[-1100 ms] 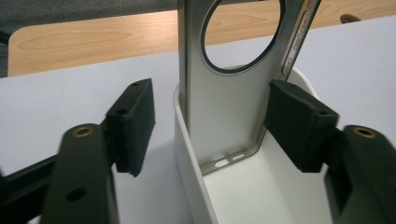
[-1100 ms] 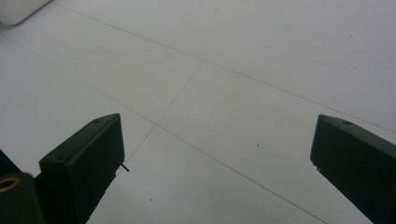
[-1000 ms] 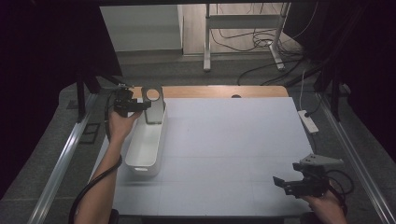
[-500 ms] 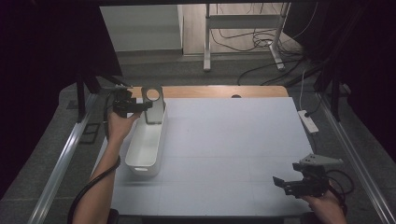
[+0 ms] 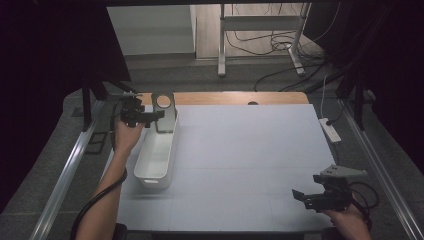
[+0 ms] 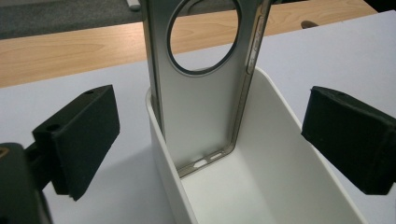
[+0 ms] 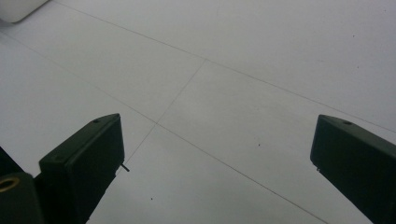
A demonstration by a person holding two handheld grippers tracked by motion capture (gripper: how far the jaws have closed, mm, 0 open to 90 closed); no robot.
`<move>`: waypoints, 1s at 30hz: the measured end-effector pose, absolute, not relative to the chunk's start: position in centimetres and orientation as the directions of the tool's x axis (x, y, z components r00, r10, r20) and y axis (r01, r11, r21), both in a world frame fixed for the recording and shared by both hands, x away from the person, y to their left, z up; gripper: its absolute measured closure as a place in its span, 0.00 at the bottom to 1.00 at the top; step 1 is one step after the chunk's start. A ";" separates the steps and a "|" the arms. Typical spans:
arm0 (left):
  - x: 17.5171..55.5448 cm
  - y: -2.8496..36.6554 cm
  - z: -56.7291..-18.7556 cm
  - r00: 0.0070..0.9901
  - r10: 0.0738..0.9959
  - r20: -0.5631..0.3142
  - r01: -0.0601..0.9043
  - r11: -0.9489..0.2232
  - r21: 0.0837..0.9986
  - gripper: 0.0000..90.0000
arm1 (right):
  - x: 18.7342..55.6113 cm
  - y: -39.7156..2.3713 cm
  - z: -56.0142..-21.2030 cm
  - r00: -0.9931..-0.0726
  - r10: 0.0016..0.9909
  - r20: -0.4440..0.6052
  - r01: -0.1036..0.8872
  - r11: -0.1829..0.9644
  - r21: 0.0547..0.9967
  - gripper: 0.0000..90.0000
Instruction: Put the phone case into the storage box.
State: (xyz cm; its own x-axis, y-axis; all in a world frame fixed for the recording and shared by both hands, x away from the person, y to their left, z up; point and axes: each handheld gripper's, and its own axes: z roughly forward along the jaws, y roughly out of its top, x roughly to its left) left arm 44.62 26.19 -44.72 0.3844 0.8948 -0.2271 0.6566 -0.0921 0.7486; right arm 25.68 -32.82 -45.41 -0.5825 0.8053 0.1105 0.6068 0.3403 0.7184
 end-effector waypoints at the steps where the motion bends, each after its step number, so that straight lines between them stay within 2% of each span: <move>1: 44.5 26.2 -44.7 0.388 0.894 -0.222 0.654 -0.097 0.750 0.05 | 25.7 -32.8 -45.4 -0.582 0.805 0.111 0.608 0.340 0.718 0.04; 6: 44.2 26.1 -44.7 0.412 0.889 -0.198 0.642 -0.129 0.756 0.03 | 25.7 -32.8 -45.4 -0.582 0.806 0.110 0.607 0.341 0.718 0.04; 13: 43.8 26.2 -44.6 0.439 0.870 -0.224 0.633 -0.122 0.764 0.03 | 25.7 -32.8 -45.4 -0.582 0.806 0.109 0.606 0.341 0.718 0.04; 30: 42.6 25.6 -43.7 0.490 0.848 -0.202 0.596 -0.157 0.787 0.03 | 25.7 -32.8 -45.4 -0.583 0.804 0.113 0.608 0.341 0.717 0.02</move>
State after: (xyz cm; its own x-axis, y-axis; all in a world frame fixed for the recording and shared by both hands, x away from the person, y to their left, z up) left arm 42.58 25.57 -43.74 0.4900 0.8480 -0.2021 0.5962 -0.1568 0.7873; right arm 25.69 -32.80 -45.41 -0.5834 0.8043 0.1128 0.6085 0.3408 0.7167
